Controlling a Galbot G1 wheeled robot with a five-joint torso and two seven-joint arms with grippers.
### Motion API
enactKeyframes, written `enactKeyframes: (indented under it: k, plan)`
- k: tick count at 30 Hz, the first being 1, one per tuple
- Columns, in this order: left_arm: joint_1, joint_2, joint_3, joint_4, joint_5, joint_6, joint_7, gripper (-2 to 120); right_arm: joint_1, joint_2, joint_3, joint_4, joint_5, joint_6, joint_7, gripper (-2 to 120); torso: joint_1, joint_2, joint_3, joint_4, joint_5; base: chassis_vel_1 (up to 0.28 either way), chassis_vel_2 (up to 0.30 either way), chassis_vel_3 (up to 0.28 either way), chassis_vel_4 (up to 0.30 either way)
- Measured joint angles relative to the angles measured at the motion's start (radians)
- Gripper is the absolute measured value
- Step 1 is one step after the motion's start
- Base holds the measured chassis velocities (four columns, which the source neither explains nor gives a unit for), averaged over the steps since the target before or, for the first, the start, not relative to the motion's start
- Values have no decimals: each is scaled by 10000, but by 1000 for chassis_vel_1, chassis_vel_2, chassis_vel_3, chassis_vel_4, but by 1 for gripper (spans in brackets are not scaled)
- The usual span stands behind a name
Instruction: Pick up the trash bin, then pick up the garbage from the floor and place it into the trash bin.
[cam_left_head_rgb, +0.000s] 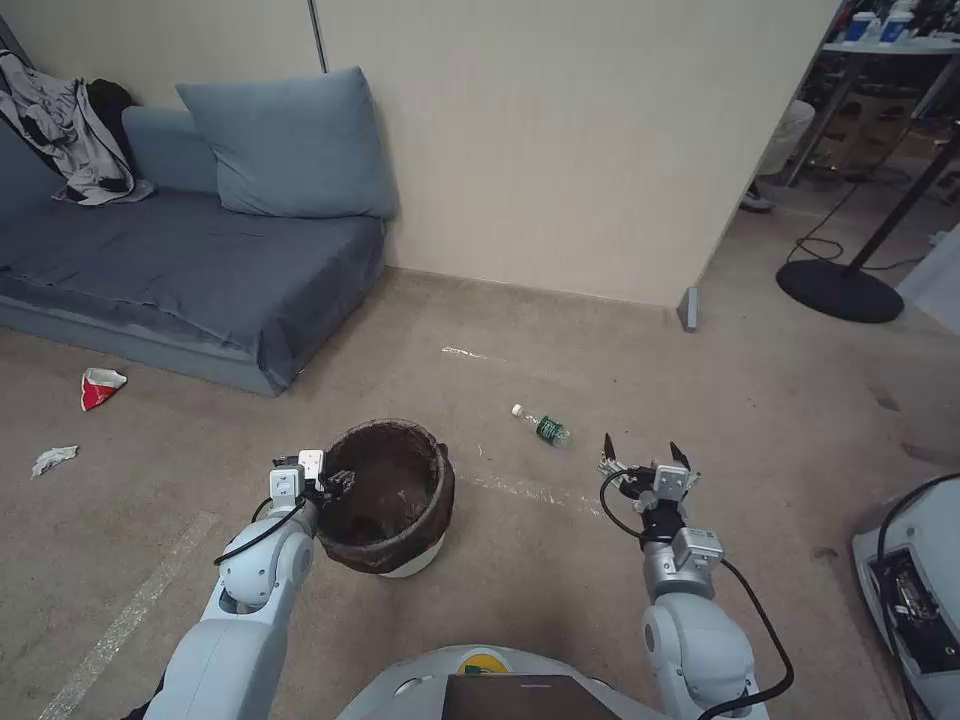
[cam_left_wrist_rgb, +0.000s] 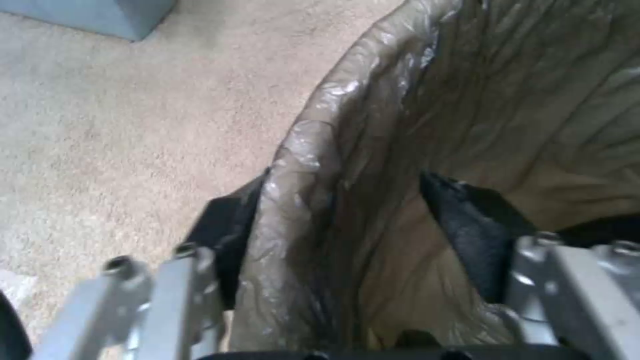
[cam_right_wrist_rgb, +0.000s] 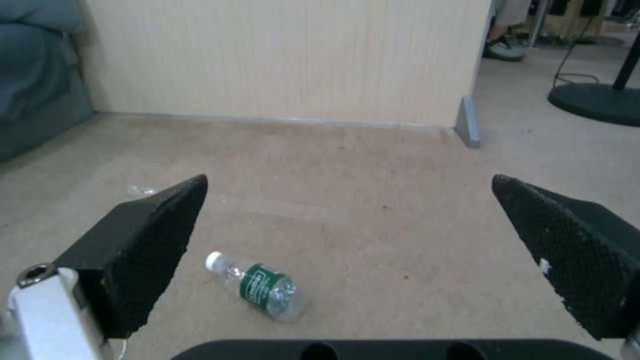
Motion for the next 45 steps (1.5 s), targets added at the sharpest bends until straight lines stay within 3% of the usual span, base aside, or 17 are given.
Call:
enactKeyframes:
  k: [8, 13, 21, 24, 30, 38, 45]
  plan:
    - [-35, -1, 69, -58, -39, 12, 36, 25, 40, 0, -22, -22, 7, 0, 63, 100, 0, 0, 0, -4, -4, 0, 0, 0, 0]
    - [-43, 4, 79, -92, -54, 24, 48, 16, 53, 0, -20, -25, 13, 1, 92, 100, 0, 0, 0, -1, -6, 0, 0, 0, 0]
    - [61, 22, -22, -476, -39, 73, -141, 9, 89, 0, 0, 28, 42, -78, 165, 100, 2, -2, 5, -5, -23, 0, 0, 0, 0]
    - [188, 118, -237, -1029, -78, -125, -232, 4, 105, 1, 40, 150, 85, -165, 181, 100, 2, -2, 4, -1, -5, 0, 0, 0, 0]
    - [388, 302, -538, -1841, -410, -533, -452, 3, 134, 1, 91, 279, 142, -261, 216, 100, 1, -2, 3, -3, -5, 0, 0, 0, 0]
    - [688, 385, -830, -3015, -998, -804, -1204, 3, 140, 0, 81, 408, 147, -353, 233, 100, 1, -2, 3, -2, -7, 0, 0, 0, 0]
    - [843, 386, -958, -3293, -943, -1034, -1234, 3, 137, 0, 80, 508, 145, -429, 240, 100, 1, -2, 2, -2, -7, 0, 0, 0, 0]
